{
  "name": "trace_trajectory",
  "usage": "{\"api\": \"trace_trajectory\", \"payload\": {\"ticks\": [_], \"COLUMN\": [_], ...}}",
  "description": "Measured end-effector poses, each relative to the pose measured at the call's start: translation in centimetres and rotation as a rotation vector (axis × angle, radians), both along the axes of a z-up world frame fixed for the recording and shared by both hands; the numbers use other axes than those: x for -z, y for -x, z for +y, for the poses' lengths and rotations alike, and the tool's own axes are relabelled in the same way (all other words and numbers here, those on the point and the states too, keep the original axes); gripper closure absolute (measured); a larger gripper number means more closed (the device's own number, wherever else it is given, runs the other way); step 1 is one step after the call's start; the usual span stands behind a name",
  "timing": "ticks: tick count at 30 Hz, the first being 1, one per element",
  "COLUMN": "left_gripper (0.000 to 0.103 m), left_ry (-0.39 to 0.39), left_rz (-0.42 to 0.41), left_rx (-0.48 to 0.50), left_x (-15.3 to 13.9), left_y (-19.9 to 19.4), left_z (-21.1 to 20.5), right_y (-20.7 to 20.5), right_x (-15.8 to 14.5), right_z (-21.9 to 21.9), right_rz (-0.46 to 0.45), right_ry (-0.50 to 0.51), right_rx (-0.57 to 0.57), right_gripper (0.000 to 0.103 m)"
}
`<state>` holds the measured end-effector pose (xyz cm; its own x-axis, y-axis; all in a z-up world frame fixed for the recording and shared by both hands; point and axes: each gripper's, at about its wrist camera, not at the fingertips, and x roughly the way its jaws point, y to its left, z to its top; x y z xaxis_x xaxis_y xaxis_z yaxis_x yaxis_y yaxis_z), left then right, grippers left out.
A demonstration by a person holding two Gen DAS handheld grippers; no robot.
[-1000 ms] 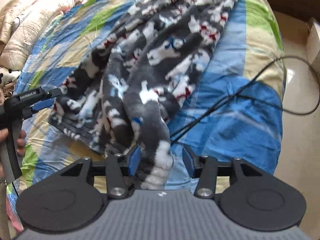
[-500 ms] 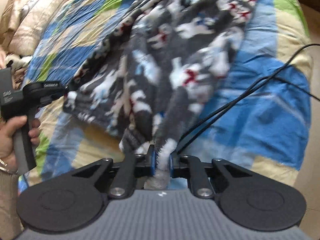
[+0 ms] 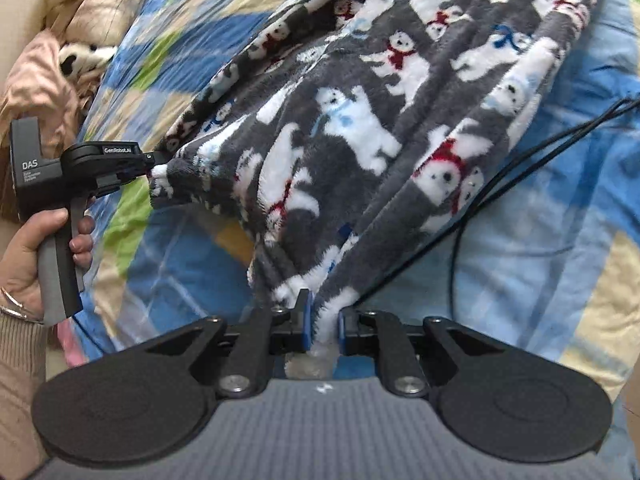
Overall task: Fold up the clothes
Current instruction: 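Lower both grippers, laying the spread blanket flat onto the bed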
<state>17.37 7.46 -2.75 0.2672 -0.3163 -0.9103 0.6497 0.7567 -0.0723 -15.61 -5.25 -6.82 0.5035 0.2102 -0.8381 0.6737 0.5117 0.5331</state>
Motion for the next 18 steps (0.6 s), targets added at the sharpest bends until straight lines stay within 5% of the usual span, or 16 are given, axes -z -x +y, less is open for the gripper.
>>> {"api": "trace_trajectory", "payload": {"ticks": [18], "left_gripper": [0.093], "left_ry": [-0.138], "left_rz": [-0.002], "left_rx": [-0.142], "left_x": [-0.5], "left_y": [0.3], "left_z": [8.8], "right_y": [-2.5], "right_x": [0.4], "right_z": [5.4], "right_rz": [-0.032], "right_ry": [-0.086], "right_rx": [-0.162], "right_gripper": [0.088]}}
